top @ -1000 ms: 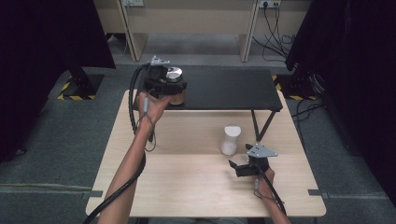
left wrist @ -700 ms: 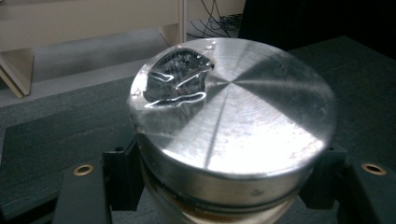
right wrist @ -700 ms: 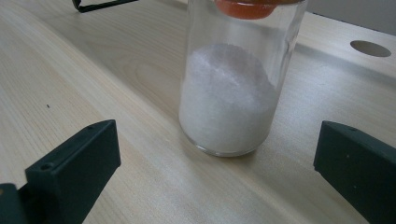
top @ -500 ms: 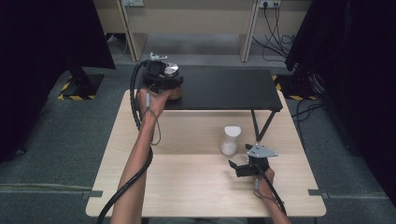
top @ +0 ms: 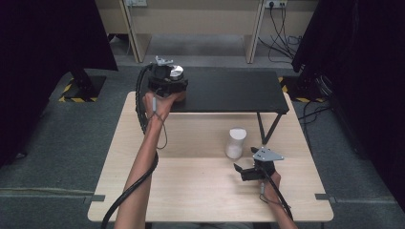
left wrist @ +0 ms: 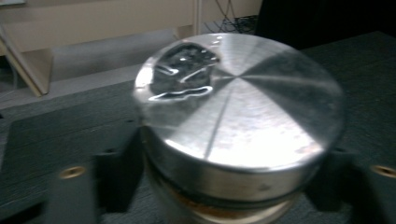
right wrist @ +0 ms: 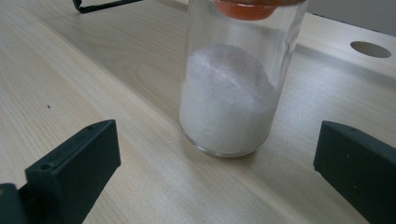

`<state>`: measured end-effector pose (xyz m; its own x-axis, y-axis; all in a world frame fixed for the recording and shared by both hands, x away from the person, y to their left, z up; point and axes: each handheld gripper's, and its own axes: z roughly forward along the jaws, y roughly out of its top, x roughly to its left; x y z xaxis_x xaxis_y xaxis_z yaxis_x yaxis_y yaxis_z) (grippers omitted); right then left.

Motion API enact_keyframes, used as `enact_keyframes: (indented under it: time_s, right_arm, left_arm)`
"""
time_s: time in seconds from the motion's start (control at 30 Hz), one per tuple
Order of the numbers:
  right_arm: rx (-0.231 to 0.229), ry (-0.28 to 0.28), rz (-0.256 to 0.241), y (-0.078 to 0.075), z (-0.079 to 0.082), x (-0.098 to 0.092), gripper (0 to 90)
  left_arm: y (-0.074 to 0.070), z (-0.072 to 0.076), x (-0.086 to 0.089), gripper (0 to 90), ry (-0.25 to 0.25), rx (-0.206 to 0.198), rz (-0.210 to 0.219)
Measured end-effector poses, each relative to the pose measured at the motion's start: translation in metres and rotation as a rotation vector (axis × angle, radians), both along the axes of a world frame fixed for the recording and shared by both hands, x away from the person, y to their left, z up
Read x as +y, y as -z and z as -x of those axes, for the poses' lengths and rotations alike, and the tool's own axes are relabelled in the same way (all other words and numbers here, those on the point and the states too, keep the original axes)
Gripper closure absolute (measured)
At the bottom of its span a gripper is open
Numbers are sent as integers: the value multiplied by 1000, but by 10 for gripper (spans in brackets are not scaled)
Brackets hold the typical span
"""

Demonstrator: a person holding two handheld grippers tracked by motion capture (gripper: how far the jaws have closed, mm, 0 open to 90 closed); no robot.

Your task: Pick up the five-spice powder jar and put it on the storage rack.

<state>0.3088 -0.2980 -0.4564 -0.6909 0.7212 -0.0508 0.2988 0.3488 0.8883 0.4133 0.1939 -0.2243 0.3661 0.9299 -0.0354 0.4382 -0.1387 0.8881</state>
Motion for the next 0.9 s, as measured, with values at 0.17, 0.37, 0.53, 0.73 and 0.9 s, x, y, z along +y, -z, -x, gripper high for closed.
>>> enact_keyframes:
  time_s: [0.17, 0.37, 0.53, 0.73, 0.9]
  right_arm:
    - [1, -1, 0, 0, 0, 0, 6]
    - [-2, 0, 3, 0, 0, 0, 6]
    - [-3, 1, 4, 0, 1, 1, 6]
    - [-2, 2, 4, 0, 1, 1, 6]
    - [-4, 5, 4, 0, 1, 1, 5]
  left_arm:
    - [1, 7, 6, 11, -15, -20, 36]
    - [1, 17, 13, 0, 5, -34, 43]
    - [2, 37, 19, 0, 19, -59, 55]
    - [7, 60, 33, 0, 57, -68, 71]
    - [24, 84, 43, 0, 126, -83, 107]
